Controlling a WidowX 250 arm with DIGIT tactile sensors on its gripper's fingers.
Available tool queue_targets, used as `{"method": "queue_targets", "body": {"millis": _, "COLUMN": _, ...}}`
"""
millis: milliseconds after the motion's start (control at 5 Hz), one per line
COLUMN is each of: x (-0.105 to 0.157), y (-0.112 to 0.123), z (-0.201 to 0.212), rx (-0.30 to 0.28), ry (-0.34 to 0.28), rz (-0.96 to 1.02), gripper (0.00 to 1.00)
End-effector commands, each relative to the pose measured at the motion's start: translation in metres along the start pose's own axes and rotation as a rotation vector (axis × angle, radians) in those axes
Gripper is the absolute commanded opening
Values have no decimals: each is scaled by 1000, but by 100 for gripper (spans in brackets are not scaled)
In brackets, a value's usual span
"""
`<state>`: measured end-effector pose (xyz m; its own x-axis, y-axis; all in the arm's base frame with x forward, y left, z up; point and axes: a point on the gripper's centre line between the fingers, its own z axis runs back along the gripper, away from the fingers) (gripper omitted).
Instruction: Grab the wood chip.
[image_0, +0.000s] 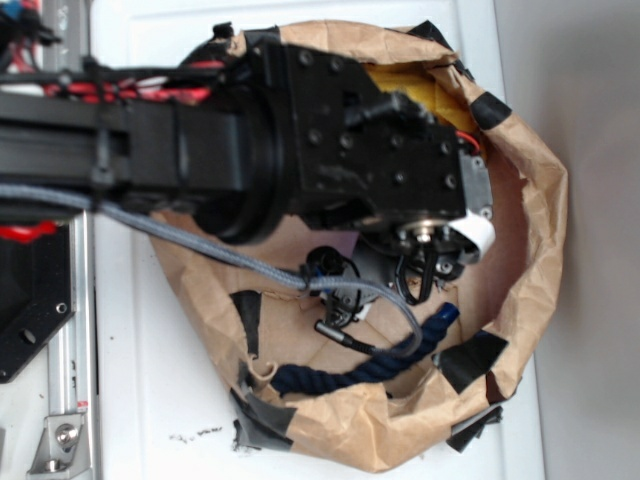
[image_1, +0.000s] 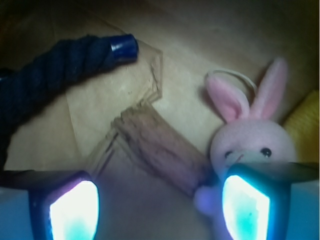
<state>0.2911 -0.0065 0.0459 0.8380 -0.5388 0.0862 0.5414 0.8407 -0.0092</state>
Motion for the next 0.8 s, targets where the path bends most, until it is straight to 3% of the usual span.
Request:
{"method": "queue_targets", "body": {"millis": 0, "x": 7, "y": -15, "z": -9, "rx": 9, "ry": -58, "rz": -201, "gripper": 100}}
{"method": "queue_targets", "body": {"millis": 200, "x": 2, "y": -10, "z": -24, "rx": -14, "ry": -39, "rz": -242, "gripper": 100}}
{"method": "queue_targets", "body": {"millis": 600, "x": -4, "y": -29, "z": -39, "rx": -47, "ry": -6, "rz": -265, "gripper": 100}}
